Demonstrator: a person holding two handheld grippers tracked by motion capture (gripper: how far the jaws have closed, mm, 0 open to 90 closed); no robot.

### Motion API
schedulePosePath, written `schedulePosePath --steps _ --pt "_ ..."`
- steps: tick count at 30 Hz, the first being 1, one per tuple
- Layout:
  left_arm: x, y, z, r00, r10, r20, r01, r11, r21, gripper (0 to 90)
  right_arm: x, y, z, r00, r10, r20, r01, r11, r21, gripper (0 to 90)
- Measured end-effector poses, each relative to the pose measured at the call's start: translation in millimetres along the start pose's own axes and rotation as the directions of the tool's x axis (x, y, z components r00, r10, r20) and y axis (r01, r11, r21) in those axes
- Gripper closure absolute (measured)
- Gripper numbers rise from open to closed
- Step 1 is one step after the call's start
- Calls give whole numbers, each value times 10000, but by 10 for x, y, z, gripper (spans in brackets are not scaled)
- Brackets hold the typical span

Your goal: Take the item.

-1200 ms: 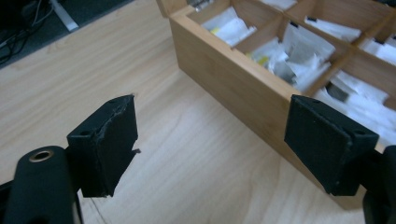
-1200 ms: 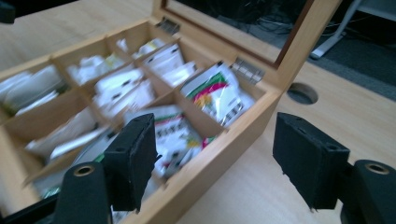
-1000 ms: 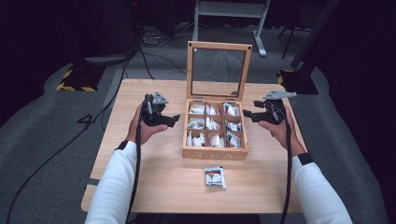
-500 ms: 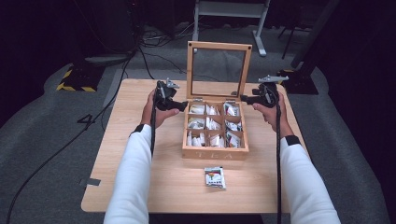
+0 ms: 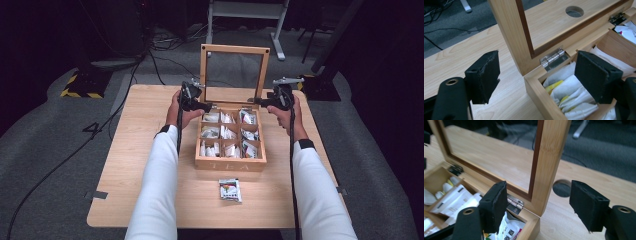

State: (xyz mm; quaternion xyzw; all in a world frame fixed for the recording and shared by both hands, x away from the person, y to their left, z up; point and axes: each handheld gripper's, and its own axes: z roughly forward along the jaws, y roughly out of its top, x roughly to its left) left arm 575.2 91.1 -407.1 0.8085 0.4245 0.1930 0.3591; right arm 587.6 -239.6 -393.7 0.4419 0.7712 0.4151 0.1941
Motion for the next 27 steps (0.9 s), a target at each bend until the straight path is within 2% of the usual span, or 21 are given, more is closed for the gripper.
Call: schedulePosePath --steps 2,6,8,9,11,16,22,24,27 --pt "2 28 21 9999 -162 24 162 9999 -21 207 15 25 59 10000 46 46 -47 9997 258 305" --pt "-5 62 72 9998 -163 -111 163 9998 80 209 43 83 149 9998 197 -22 -196 9996 202 305" --pt "17 69 87 9993 -323 -205 326 9994 139 209 58 104 203 9997 245 -29 -244 9990 368 303" --pt "28 71 85 9987 -472 -181 471 9989 -39 209 71 114 222 9997 258 -49 -256 9989 399 301" --pt "50 84 91 9979 -629 -166 628 9980 -69 210 93 133 254 9996 262 -63 -259 9987 446 304" --pt "44 121 128 9986 -515 -89 516 9986 101 208 118 155 280 9996 264 30 -265 9977 620 294" --pt "-12 135 194 9992 -335 200 329 9989 322 204 122 129 343 9991 393 141 -403 9957 838 303" --pt "-2 136 206 9991 -337 249 331 9991 276 203 141 129 375 9990 438 41 -439 9959 793 266" --pt "10 146 211 9979 -529 372 522 9984 216 204 134 122 395 9987 494 81 -498 9961 729 289"
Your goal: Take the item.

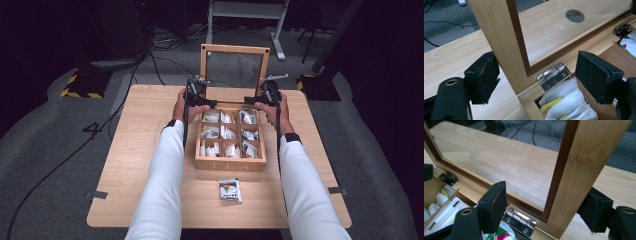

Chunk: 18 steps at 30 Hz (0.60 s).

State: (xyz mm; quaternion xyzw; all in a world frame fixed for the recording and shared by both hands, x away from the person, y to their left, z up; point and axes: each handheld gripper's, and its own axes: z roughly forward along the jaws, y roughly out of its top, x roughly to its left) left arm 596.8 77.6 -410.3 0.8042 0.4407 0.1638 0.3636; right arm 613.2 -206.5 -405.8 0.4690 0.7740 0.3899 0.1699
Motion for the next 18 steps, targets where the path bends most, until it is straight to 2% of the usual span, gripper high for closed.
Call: schedulePosePath --steps 5,8,9,14,18 --pt "10 19 -3 9993 -361 37 361 9992 -166 230 -39 -15 -23 9989 239 -392 -248 9994 -236 308" --pt "-6 16 -16 9987 -486 -169 482 9986 -220 262 -57 -27 -41 9986 331 -421 -347 9986 -395 338" --pt "-5 11 -22 9983 -571 -125 567 9980 -289 274 -52 -31 -44 9986 326 -411 -343 9985 -415 340" --pt "-7 -35 -70 9975 -698 -138 690 9962 -535 307 -35 -68 -78 9994 151 -302 -173 9971 -739 384" --pt "-9 -83 -124 9988 -456 -192 442 9966 -692 352 -27 -118 -120 9993 -182 -314 150 9949 -999 424"
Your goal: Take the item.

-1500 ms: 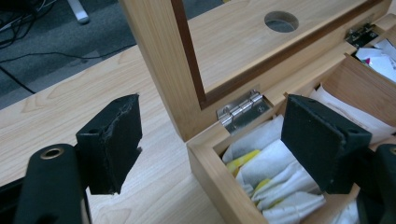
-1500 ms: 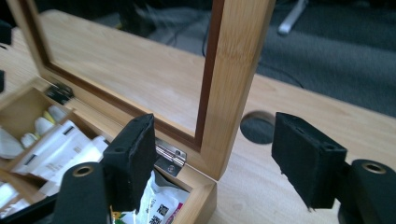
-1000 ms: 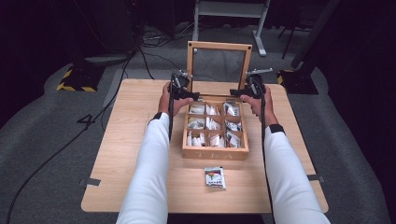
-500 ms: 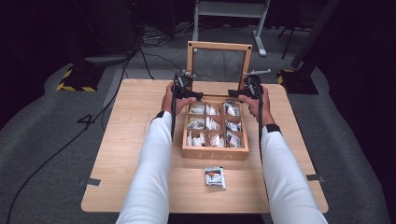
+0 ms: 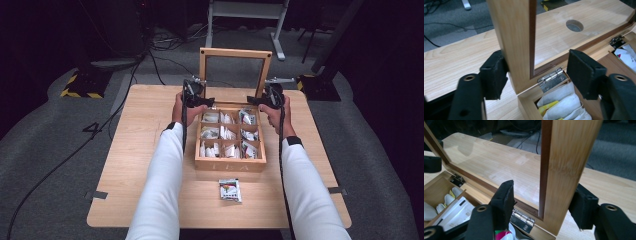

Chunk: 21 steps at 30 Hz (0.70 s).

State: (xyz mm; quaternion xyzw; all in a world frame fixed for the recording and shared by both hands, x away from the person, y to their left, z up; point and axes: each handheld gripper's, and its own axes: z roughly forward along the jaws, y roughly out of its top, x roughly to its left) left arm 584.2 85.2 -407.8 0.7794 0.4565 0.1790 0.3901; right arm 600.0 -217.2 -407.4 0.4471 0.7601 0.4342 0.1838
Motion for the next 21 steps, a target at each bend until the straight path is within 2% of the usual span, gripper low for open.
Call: schedulePosePath --steps 2,5,9,13,15,17,18,19,20,21 --pt "-18 -17 -21 10000 -17 -48 17 9999 -100 365 15 -16 -20 9999 -158 18 158 9999 -68 425" --pt "-35 -40 -53 9995 264 -156 -267 9995 -153 370 19 -41 -58 9999 -110 -125 107 9995 -286 430" --pt "-51 -69 -109 9998 192 -53 -194 9994 -298 377 50 -62 -148 9982 -268 -528 243 9985 -485 396" --pt "-67 -131 -227 9999 -7 115 17 9966 -830 381 72 -93 -221 9979 -204 -611 161 9974 -697 408" --pt "-72 -147 -295 9998 15 196 2 9963 -854 384 70 -119 -267 9974 -184 -693 129 9968 -783 424" --pt "-84 -174 -351 9994 -17 359 50 9958 -918 376 81 -151 -308 9983 -245 -523 200 9961 -860 443" --pt "-89 -182 -379 9993 67 371 -33 9958 -914 375 75 -158 -323 9981 -82 -616 26 9959 -906 423" --pt "-95 -193 -411 9990 153 414 -112 9953 -965 363 62 -162 -344 9953 273 -925 -367 9943 -1005 392" --pt "-109 -203 -442 9989 91 459 -40 9940 -1091 353 61 -168 -366 9931 371 -1115 -494 9928 -1096 386" --pt "-106 -209 -474 9986 209 488 -152 9934 -1138 353 70 -171 -384 9941 218 -1063 -335 9934 -1100 391"
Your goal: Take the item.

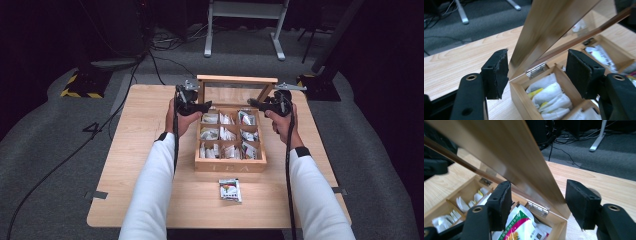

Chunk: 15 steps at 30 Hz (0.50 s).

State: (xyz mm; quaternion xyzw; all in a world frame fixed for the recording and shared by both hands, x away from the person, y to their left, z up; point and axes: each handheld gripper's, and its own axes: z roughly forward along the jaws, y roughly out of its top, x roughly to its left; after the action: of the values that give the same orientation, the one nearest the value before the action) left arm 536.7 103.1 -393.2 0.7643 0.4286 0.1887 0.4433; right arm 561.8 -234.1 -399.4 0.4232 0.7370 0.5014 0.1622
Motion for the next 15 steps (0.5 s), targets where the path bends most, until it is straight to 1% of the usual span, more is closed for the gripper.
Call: schedulePosePath --steps 2,5,7,8,9,10,11,12,14,15 --pt "-10 -7 -54 9999 139 -49 -140 9999 -52 353 29 7 -32 9997 -211 98 211 9998 61 395" --pt "-34 -24 -135 9999 136 47 -135 9997 -221 353 64 22 -92 9997 -193 124 192 9998 15 377" --pt "-34 -30 -192 10000 100 1 -100 9996 -273 340 79 30 -134 10000 -43 71 43 10000 74 368" --pt "-33 -35 -222 9999 98 26 -98 9995 -296 334 86 34 -153 10000 -86 6 86 9998 152 367" --pt "-25 -40 -251 9998 215 12 -215 9993 -304 332 96 37 -169 9997 -228 -22 228 9994 258 369" --pt "-26 -46 -275 9999 164 -38 -165 9993 -326 331 104 34 -193 9995 -295 -76 297 9993 240 369" --pt "-20 -51 -302 9997 233 -59 -235 9993 -306 331 114 34 -216 9993 -368 -91 370 9989 276 369" --pt "-25 -61 -328 9998 172 -64 -174 9993 -324 331 129 32 -240 9988 -480 -92 483 9982 367 368" --pt "-31 -69 -364 9994 307 -158 -311 9991 -285 331 157 20 -287 9977 -664 -92 668 9969 406 365" --pt "-36 -71 -382 9992 366 -138 -370 9990 -259 331 175 11 -314 9968 -798 -94 801 9960 404 366"
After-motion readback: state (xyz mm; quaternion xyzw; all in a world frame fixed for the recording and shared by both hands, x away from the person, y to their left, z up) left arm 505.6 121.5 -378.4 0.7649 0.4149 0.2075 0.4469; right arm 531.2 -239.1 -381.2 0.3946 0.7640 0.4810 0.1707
